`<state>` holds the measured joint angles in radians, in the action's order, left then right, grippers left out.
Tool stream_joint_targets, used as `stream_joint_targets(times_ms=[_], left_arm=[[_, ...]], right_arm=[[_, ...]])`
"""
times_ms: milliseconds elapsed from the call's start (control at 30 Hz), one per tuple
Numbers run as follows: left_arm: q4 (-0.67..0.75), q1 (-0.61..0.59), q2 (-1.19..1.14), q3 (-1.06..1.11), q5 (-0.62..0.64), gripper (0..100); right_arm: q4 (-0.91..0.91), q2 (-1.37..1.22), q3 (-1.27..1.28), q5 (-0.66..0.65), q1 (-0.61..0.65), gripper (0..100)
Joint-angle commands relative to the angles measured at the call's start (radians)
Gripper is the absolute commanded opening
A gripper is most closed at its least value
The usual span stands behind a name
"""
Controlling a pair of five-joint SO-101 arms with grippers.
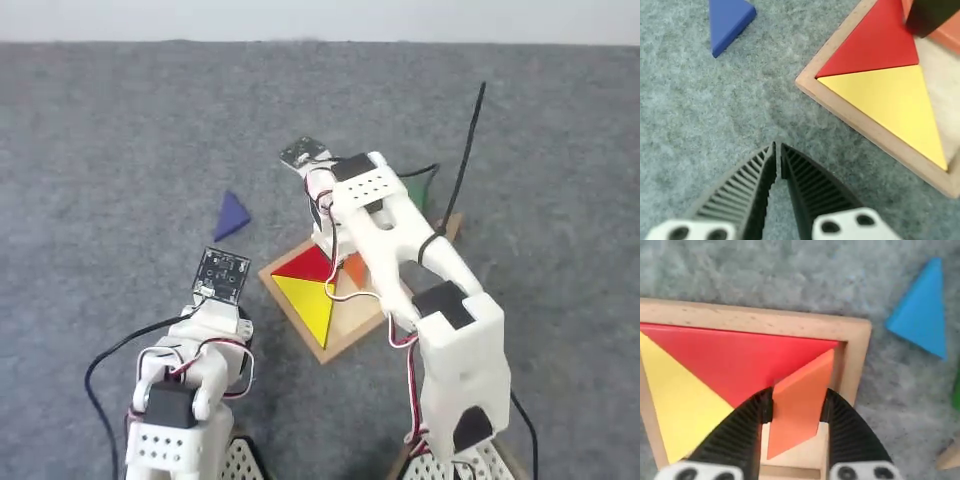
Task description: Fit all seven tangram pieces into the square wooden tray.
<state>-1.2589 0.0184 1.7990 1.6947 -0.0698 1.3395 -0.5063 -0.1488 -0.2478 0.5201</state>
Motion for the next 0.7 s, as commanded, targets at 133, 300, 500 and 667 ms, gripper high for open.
stream_joint_targets(times_ms=[133, 300, 500, 667], left_arm=[[-0.002, -0.002, 0.017, -0.010, -0.002, 2], [-0.002, -0.002, 0.017, -0.010, -0.002, 2], [-0.002, -0.002, 0.017, -0.010, -0.002, 2], [-0.002, -0.002, 0.017, -0.010, -0.002, 2]], right_arm=[[-0.016, 0.010, -0.057, 0.008, 0.010, 29.2], [-0.022, 0.015, -0.057, 0.003, 0.010, 30.8], [-0.051, 0.090, -0.063, 0.026, 0.013, 30.7], [-0.041, 0.275, -0.017, 0.058, 0.001, 30.7]])
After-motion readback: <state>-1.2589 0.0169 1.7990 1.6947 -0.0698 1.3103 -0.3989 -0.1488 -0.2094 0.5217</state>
